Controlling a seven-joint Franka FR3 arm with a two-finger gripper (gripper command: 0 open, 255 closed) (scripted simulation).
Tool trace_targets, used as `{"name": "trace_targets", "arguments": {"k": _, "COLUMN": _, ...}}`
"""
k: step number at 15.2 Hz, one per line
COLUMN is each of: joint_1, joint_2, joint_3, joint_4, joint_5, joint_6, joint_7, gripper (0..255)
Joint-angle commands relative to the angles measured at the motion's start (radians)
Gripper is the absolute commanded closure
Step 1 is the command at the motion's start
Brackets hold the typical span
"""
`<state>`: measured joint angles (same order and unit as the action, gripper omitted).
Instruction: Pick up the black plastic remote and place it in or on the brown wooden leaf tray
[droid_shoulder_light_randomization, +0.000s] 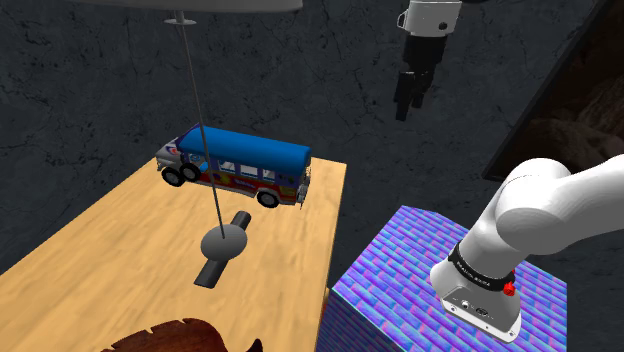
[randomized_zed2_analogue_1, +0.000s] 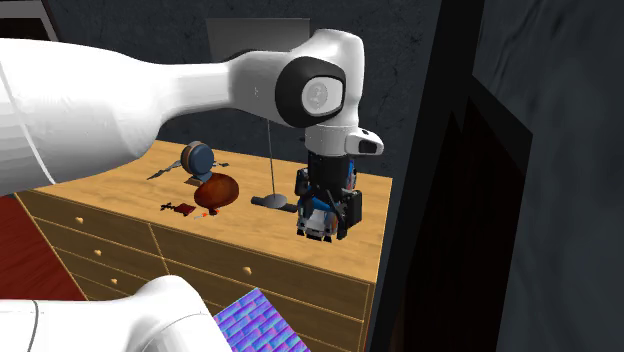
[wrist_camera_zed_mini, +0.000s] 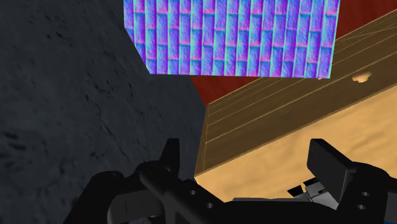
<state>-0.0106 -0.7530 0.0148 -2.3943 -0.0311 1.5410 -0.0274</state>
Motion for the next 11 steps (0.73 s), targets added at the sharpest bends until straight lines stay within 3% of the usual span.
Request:
{"name": "trace_targets", "arguments": {"k": 1, "joint_1": 0.0, "joint_2": 0.0, "joint_3": 0.0, "joint_4": 0.0, "joint_5": 0.0, "joint_6": 0.0, "joint_7": 0.0, "gripper": 0}}
{"name": "trace_targets", "arguments": {"k": 11, "joint_1": 0.024, "joint_2": -0.04, "joint_3": 0.264, "joint_4": -0.123, "joint_5": 0.218, "joint_6": 0.109, "joint_7": 0.443, "gripper": 0}}
